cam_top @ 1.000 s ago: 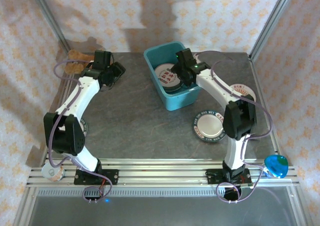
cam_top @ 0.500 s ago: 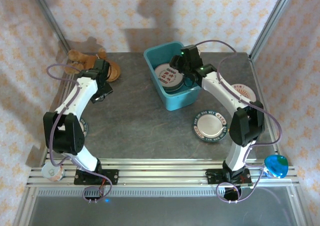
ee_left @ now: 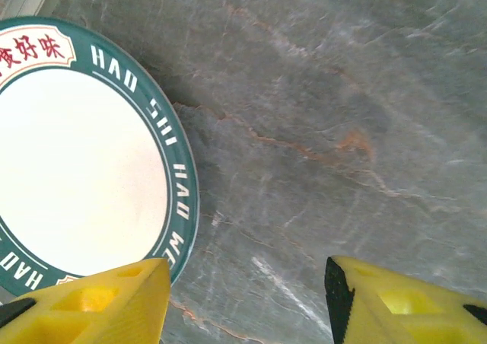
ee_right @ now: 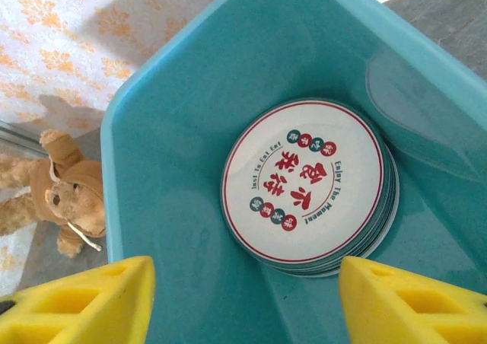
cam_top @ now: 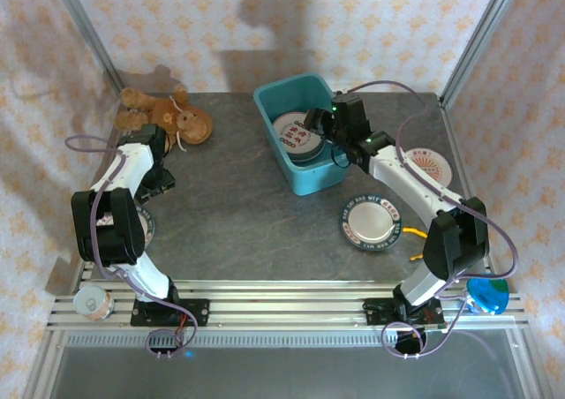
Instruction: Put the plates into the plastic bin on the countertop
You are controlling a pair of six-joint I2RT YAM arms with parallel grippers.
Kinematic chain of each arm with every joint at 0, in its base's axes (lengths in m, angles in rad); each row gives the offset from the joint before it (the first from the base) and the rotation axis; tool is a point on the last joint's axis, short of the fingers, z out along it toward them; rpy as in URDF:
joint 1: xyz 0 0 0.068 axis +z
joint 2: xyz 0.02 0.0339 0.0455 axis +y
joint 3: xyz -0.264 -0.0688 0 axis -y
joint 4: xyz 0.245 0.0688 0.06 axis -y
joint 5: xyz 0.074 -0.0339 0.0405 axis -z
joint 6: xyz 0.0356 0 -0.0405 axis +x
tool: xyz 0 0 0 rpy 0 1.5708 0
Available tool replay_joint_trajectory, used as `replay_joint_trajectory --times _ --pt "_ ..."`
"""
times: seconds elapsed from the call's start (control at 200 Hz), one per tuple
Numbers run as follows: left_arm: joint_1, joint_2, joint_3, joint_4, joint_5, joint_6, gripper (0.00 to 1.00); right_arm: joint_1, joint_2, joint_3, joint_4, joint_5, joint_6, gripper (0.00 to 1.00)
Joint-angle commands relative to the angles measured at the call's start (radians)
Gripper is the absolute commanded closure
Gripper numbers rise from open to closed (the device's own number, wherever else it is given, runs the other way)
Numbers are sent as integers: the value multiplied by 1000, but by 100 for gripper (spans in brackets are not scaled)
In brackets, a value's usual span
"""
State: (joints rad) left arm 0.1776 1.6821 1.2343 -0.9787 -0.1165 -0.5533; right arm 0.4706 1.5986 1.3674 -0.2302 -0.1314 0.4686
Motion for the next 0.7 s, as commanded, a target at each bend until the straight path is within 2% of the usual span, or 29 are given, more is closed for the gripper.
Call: replay_joint_trajectory --times 0.0,0.25,0.45,0.691 --pt "35 22 -39 36 5 48 42 8 -40 -14 31 -9 -24 36" --pt "88 87 -62 83 3 111 45 8 -40 -25 16 -21 -21 37" --pt "128 101 -98 152 75 158 47 8 -39 -33 4 -14 -19 37" --pt "156 119 -139 173 65 182 51 11 -32 -38 1 -12 -11 38"
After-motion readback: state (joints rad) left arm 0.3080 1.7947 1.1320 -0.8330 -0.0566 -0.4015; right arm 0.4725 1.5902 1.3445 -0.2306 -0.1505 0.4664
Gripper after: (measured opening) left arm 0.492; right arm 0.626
